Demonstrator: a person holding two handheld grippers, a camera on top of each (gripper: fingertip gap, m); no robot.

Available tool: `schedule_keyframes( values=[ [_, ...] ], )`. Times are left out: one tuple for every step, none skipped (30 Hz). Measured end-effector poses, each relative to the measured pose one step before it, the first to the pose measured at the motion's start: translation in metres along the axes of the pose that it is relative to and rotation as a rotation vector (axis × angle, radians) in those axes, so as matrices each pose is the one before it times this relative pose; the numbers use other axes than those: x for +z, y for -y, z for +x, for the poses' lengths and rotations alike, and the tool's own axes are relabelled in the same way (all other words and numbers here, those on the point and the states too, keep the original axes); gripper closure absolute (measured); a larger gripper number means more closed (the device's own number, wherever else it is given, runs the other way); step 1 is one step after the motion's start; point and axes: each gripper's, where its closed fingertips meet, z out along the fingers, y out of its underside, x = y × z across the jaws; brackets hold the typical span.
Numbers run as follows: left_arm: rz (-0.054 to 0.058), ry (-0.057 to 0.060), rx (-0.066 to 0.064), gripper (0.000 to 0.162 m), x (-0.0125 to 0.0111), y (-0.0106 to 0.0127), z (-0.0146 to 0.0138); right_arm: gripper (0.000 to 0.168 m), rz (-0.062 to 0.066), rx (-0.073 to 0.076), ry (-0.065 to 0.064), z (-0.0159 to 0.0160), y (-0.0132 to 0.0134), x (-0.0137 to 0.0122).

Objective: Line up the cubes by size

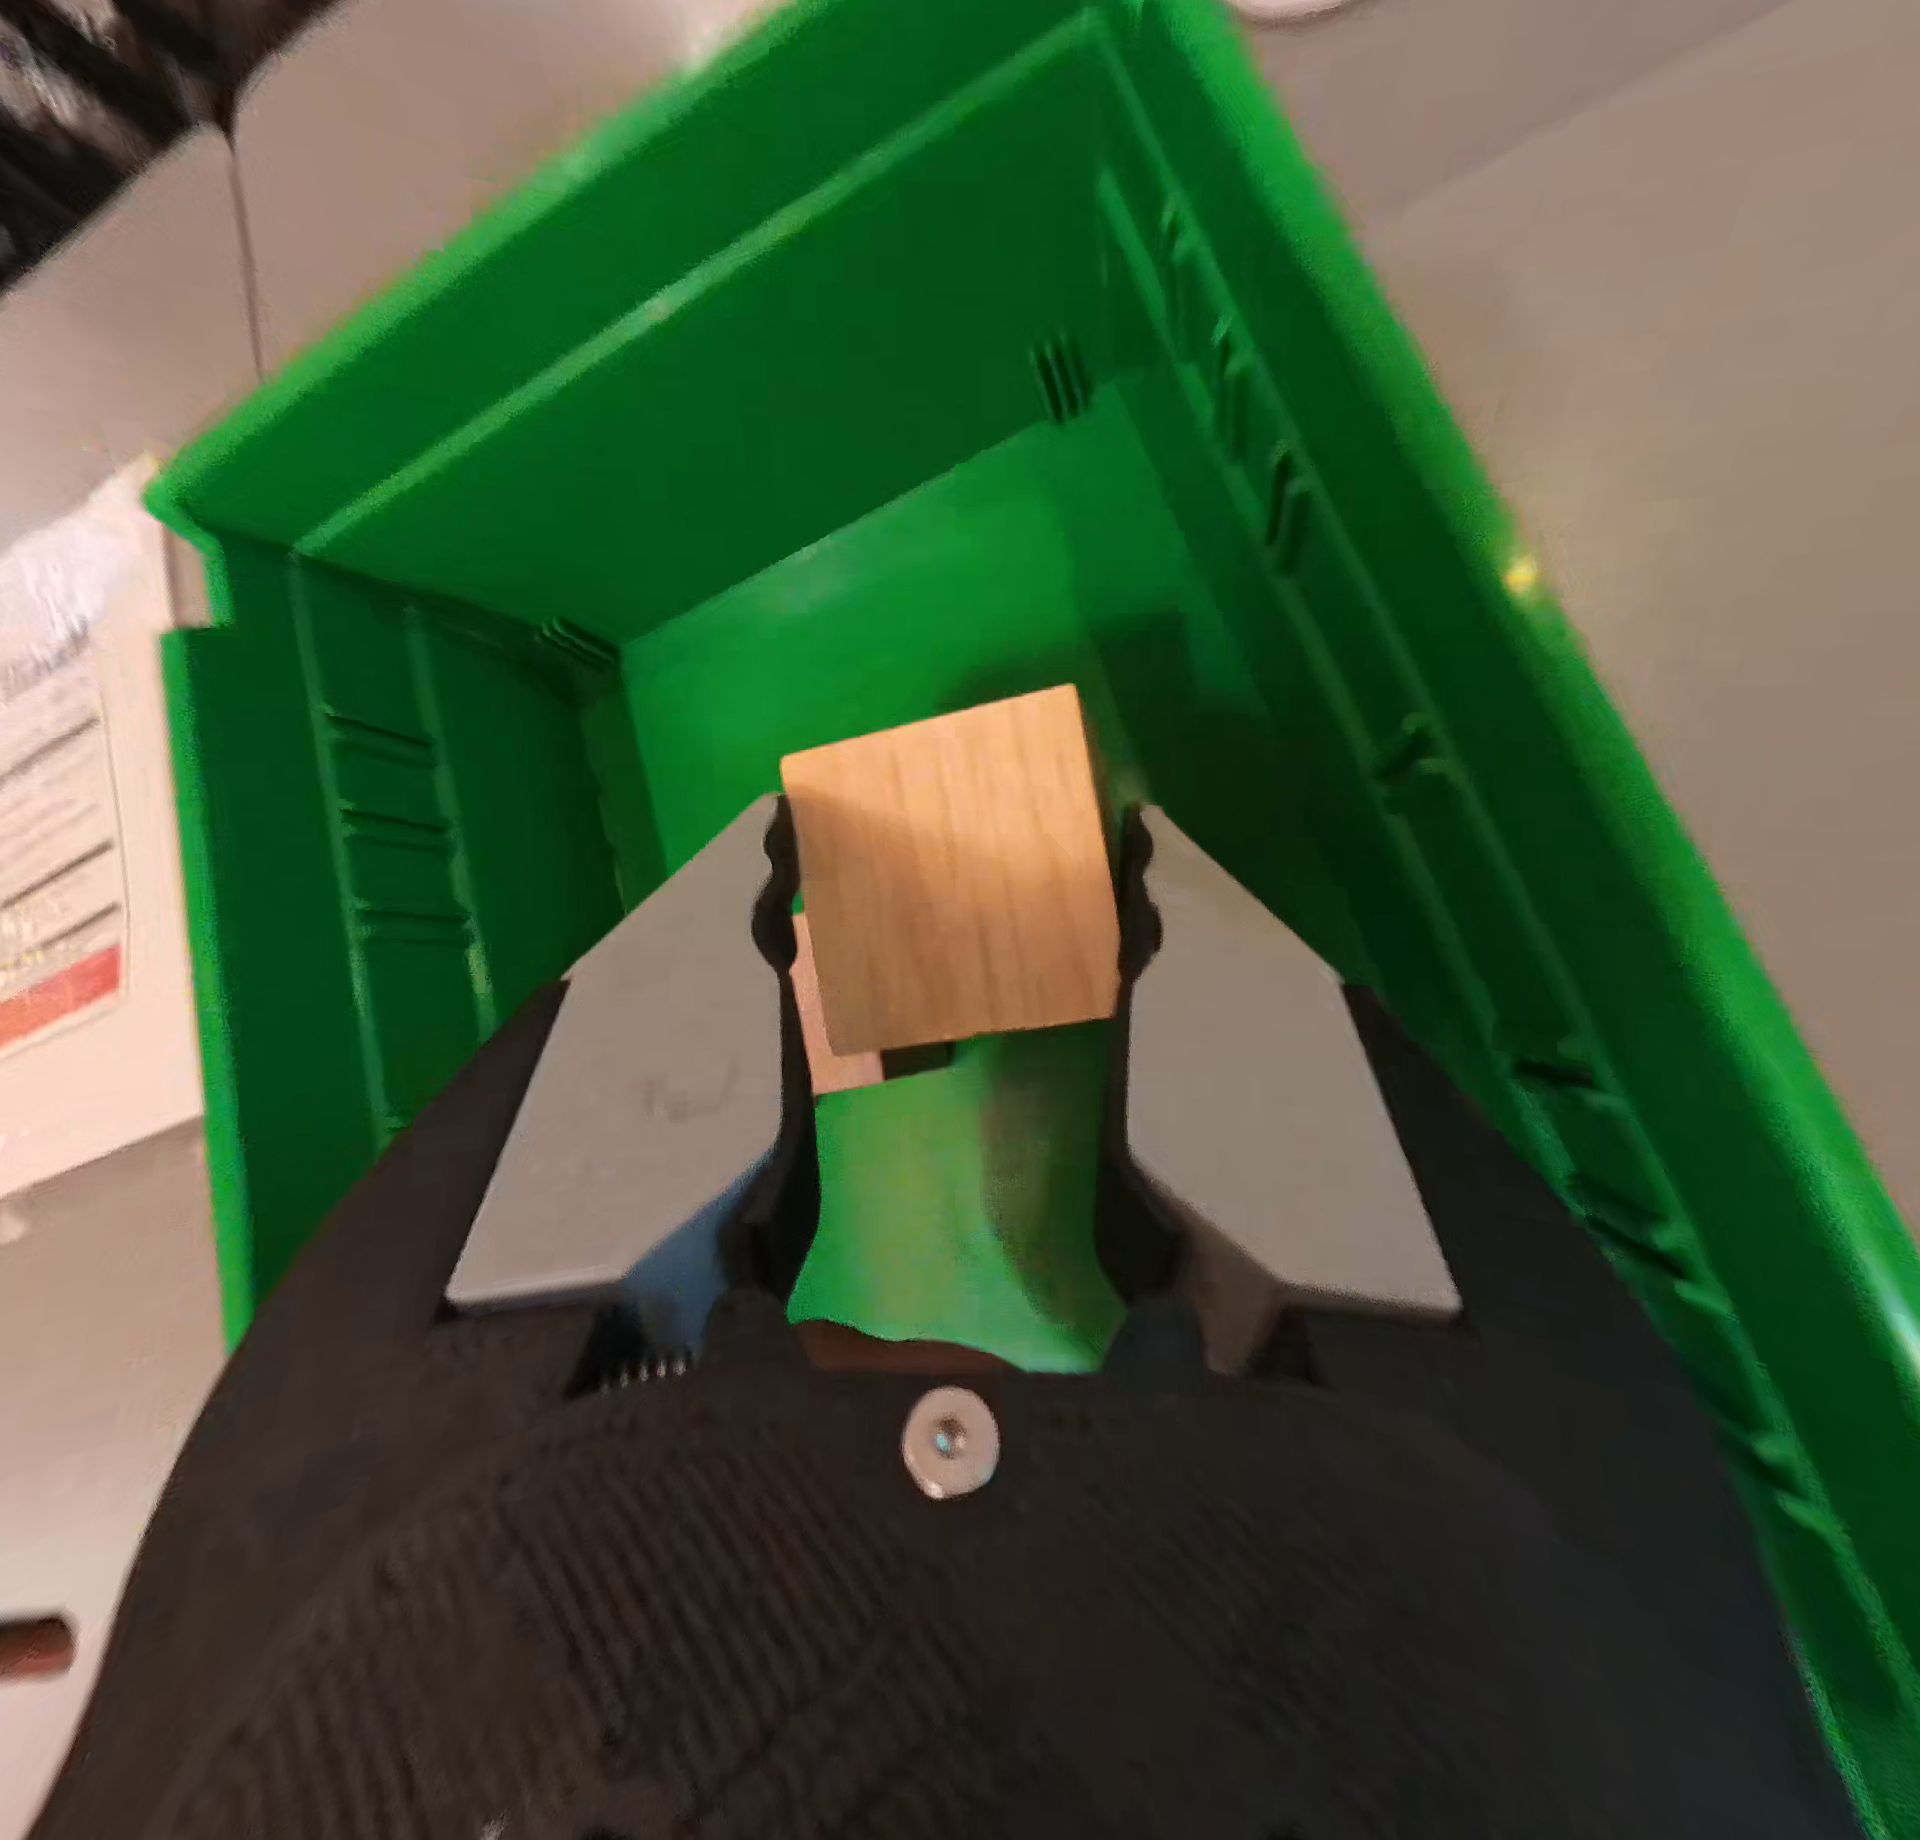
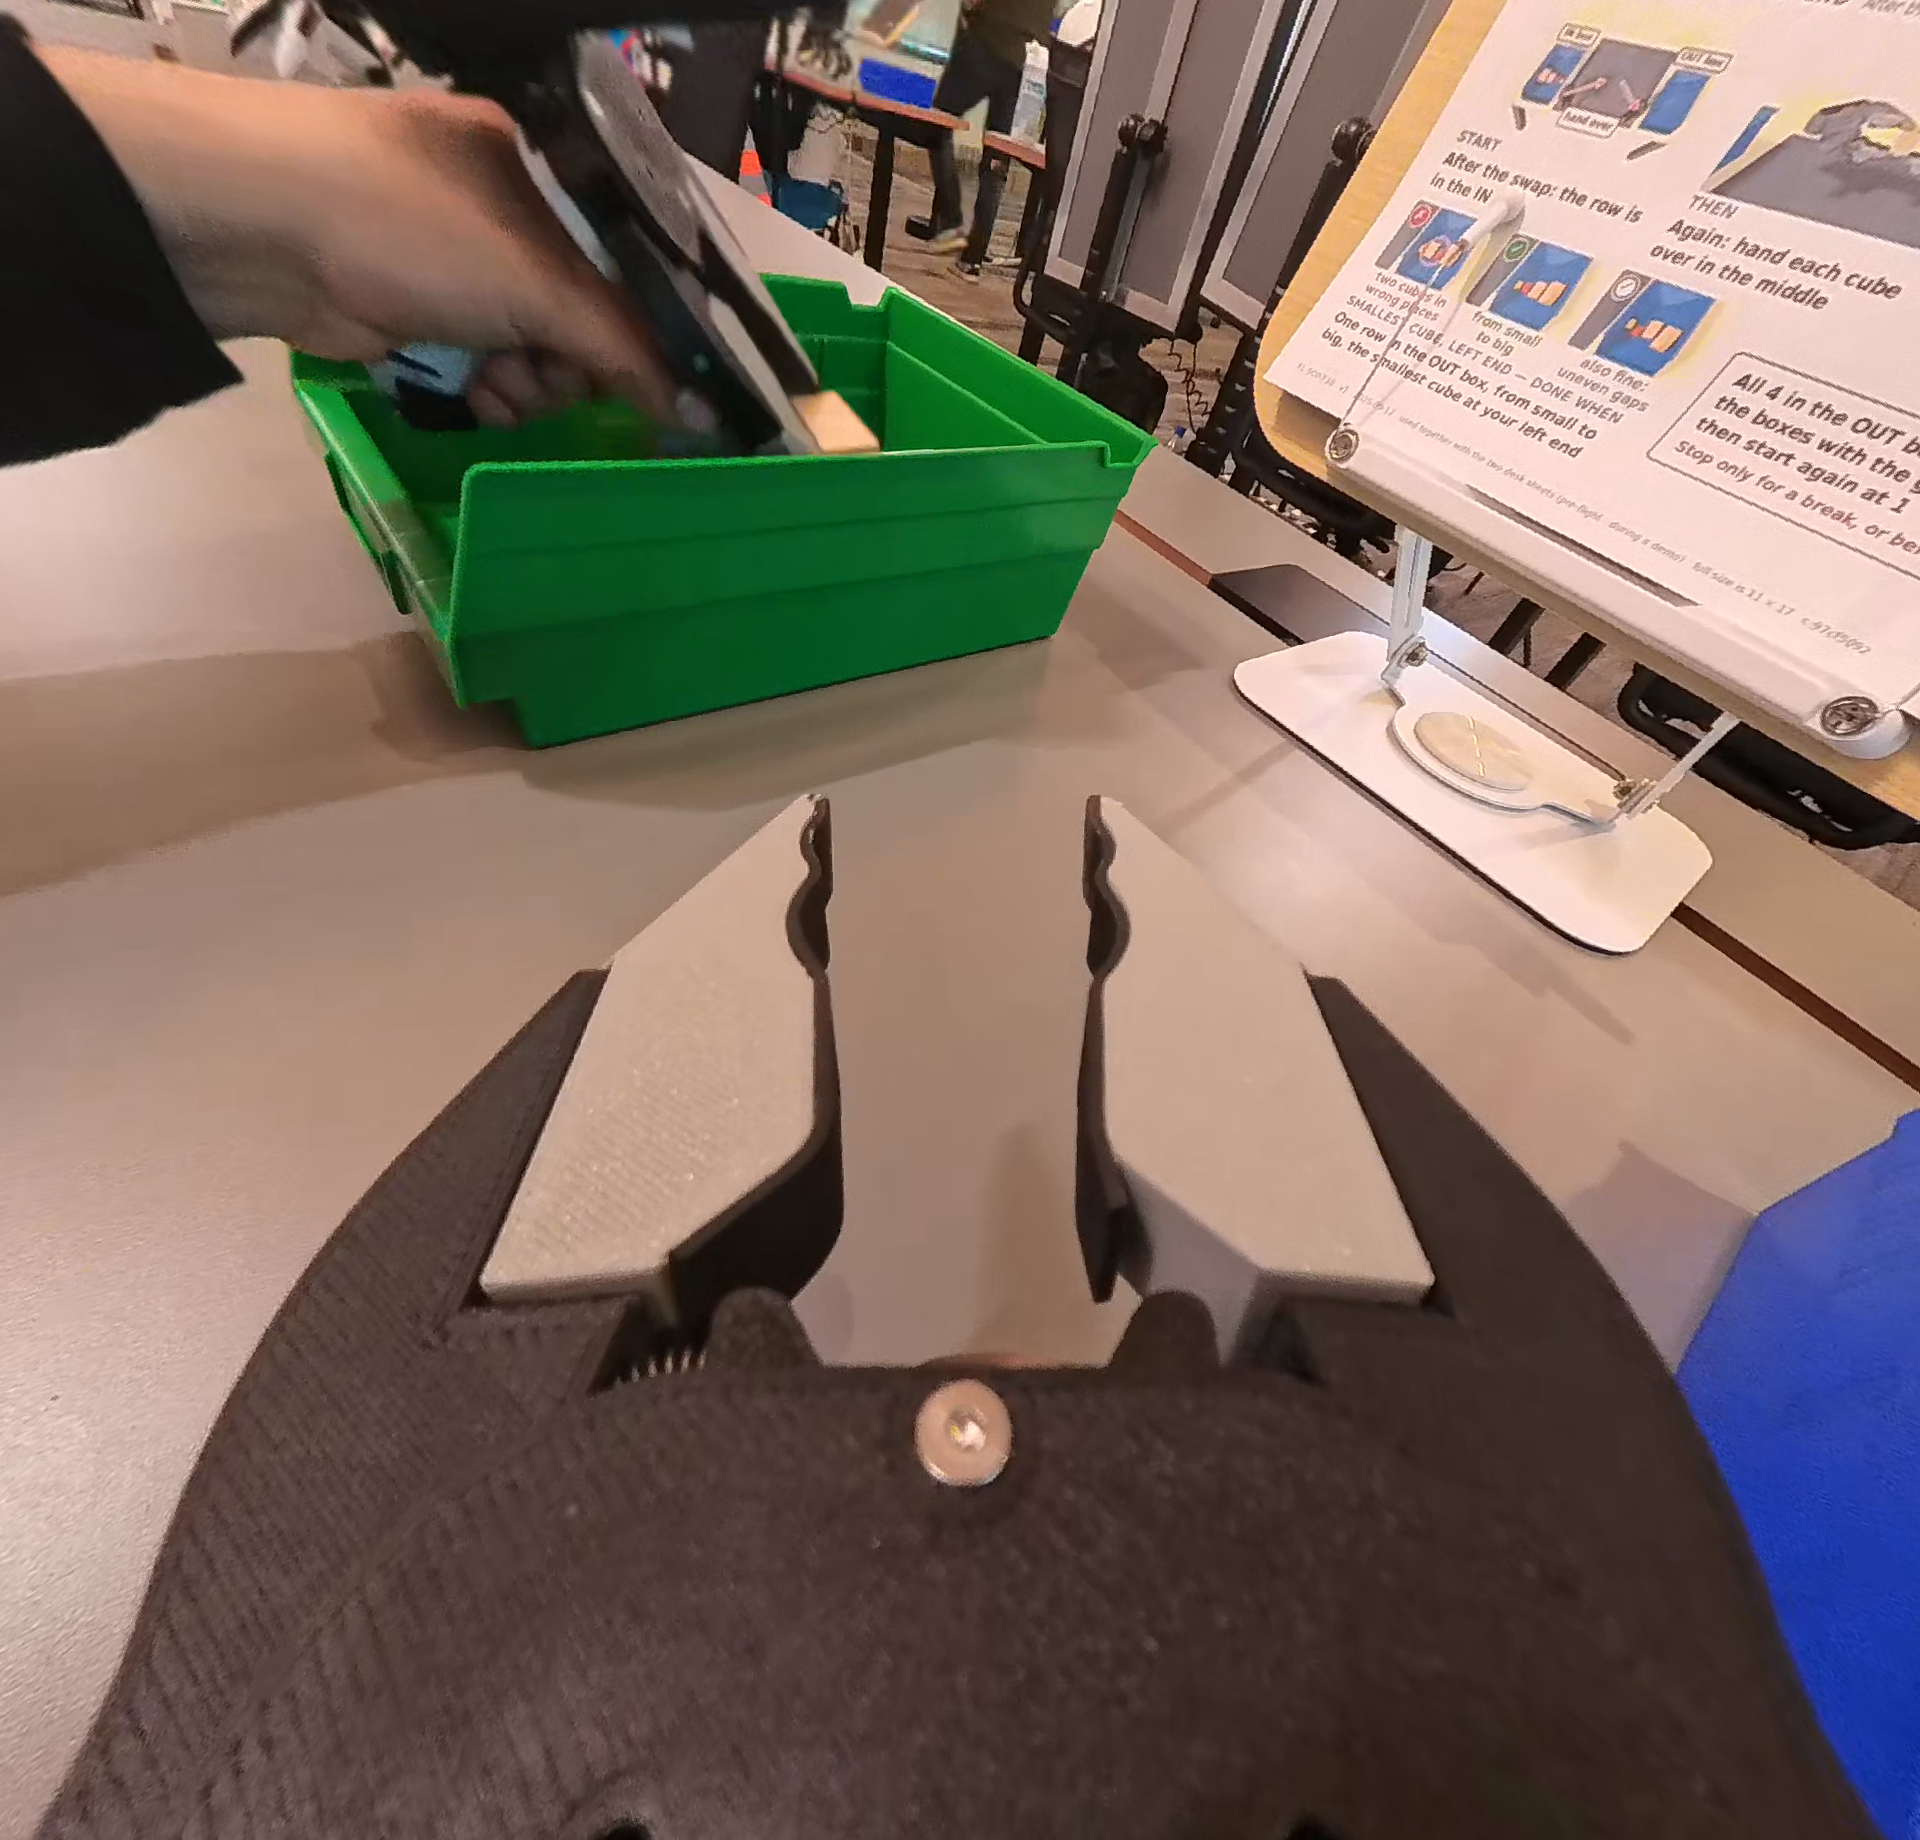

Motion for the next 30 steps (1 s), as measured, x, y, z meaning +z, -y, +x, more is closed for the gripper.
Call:
schedule_keyframes(
  values=[
    [0.0613,-0.0145,-0.0058,0.101,-0.00907,0.00715,0.00059,0.122,-0.0023,0.0014,0.0029,-0.0003,-0.00047,0.00031],
    [0.0649,-0.0131,-0.008,0.101,-0.01017,0.00741,0.0004,0.122,-0.0007,0.0041,0.0047,-0.00033,-0.00026,0.00027],
    [0.0659,-0.0099,-0.004,0.101,-0.01102,0.00734,0.0005,0.122,-0.0012,0.0074,0.0075,-0.00052,-0.00048,0.00045],
    [0.0625,-0.0066,-0.0007,0.101,-0.01176,0.00653,0.00079,0.122,-0.0025,0.0112,0.011,-0.0007,-0.00073,0.0005],
    [0.0546,-0.0018,-0.0031,0.101,-0.01214,0.00536,0.00058,0.122,-0.0012,0.0145,0.0154,-0.0011,-0.00061,0.00054],
    [0.048,-0.0043,-0.0049,0.101,-0.0121,0.00455,0.00153,0.122,-0.0015,0.0166,0.0198,-0.0015,-0.00057,0.00048],
    [0.0521,-0.0157,-0.0013,0.101,-0.01215,0.00513,0.00399,0.121,-0.0048,0.0185,0.0285,-0.00292,-0.00121,0.00087],
    [0.0535,-0.0257,-0.0018,0.101,-0.01146,0.00567,0.00602,0.121,-0.0075,0.0234,0.0466,-0.00542,-0.00128,0.00109],
    [0.0455,-0.0333,-0.0041,0.102,-0.00957,0.0051,0.00754,0.121,0.004,0.0322,0.0659,-0.00833,0.00093,0.00058],
    [0.033,-0.0373,-0.0058,0.102,-0.00668,0.0045,0.00819,0.122,0.0249,0.0324,0.0747,-0.00998,0.00419,-0.00037],
    [0.0231,-0.0265,-0.0118,0.101,-0.00383,0.00466,0.00646,0.123,0.0297,0.0283,0.0626,-0.00824,0.00489,-0.00074],
    [0.0242,-0.0071,-0.0151,0.101,-0.00203,0.00653,0.00379,0.123,0.0197,0.024,0.0379,-0.00441,0.0032,-0.00061],
    [0.032,-0.0011,-0.0115,0.101,-0.00125,0.00851,0.0035,0.123,0.0097,0.0183,0.0153,-0.00039,0.00109,-0.00059],
    [0.0359,-0.0118,-0.0093,0.102,-0.0008,0.00921,0.0058,0.122,0.0034,0.013,0.0043,0.00164,-0.00027,-0.00065],
    [0.0398,-0.0209,-0.0139,0.102,-0.00064,0.00921,0.00764,0.122,0.0005,0.0093,-0.0031,0.00284,-0.00067,-0.00097],
    [0.0418,-0.0255,-0.0166,0.102,-0.00029,0.00848,0.00878,0.122,0.0044,0.0048,-0.0077,0.00299,0.00014,-0.00109],
    [0.0336,-0.0255,-0.0142,0.101,0.00027,0.00584,0.00863,0.122,0.0069,0.0031,-0.0093,0.00302,0.00082,-0.00128],
    [0.0215,-0.0183,-0.0099,0.101,0.00066,0.00301,0.00735,0.122,0.006,0.004,-0.0078,0.0024,0.00093,-0.00098],
    [0.0147,-0.01,-0.0055,0.101,0.0008,0.00114,0.00563,0.123,0.0046,0.0046,-0.0043,0.00175,0.00086,-0.00079],
    [0.0102,-0.0131,-0.0016,0.102,0.00051,-0.00015,0.00532,0.123,0.0042,0.0042,-0.0058,0.00187,0.00076,-0.00041],
    [0.0098,-0.0197,0.0002,0.102,0.00016,-0.00036,0.00572,0.123,0.0025,0.0027,-0.0046,0.0016,0.00036,-0.00011],
    [0.0112,-0.0188,-0.0001,0.102,-0.00044,-0.00024,0.00504,0.123,0.0005,0.0018,-0.0048,0.00137,-0.00002,0.00004],
    [0.0053,-0.0129,0.0002,0.102,-0.00087,-0.00102,0.00349,0.123,0.0025,-0.0007,-0.0069,0.00137,-0.00001,0.00016],
    [0.01,0.0002,0.0037,0.105,-0.00212,-0.00066,0.00089,0.123,-0.0003,-0.0012,-0.0047,0.00079,-0.00051,0.00024],
    [0.0393,0.0033,0.0052,0.121,-0.00472,0.00301,0.00003,0.123,-0.0043,-0.0018,-0.0025,0.00034,-0.00083,0.00032],
    [0.058,-0.0251,-0.0074,0.162,-0.00553,0.00554,0.00294,0.124,0.0002,-0.0052,-0.0045,0.0004,-0.00023,0.00017],
    [0.048,0.0089,-0.0251,0.162,-0.00233,0.00615,-0.0046,0.125,0.0039,-0.0053,-0.0066,0.00085,0.00009,0.00027],
    [-0.0401,0.0098,-0.0302,0.162,0.00204,-0.00529,-0.00696,0.125,0.0016,-0.001,-0.0047,0.00087,-0.00076,0.00087],
    [-0.0569,0.0315,0.0001,0.162,0.00303,-0.01008,-0.00992,0.125,-0.0082,0.0044,-0.0013,0.00097,-0.00267,0.00202],
    [-0.026,0.0414,0.0221,0.162,0.0023,-0.00869,-0.00963,0.125,-0.0186,0.007,0.0001,0.00085,-0.00425,0.00267]
  ],
)
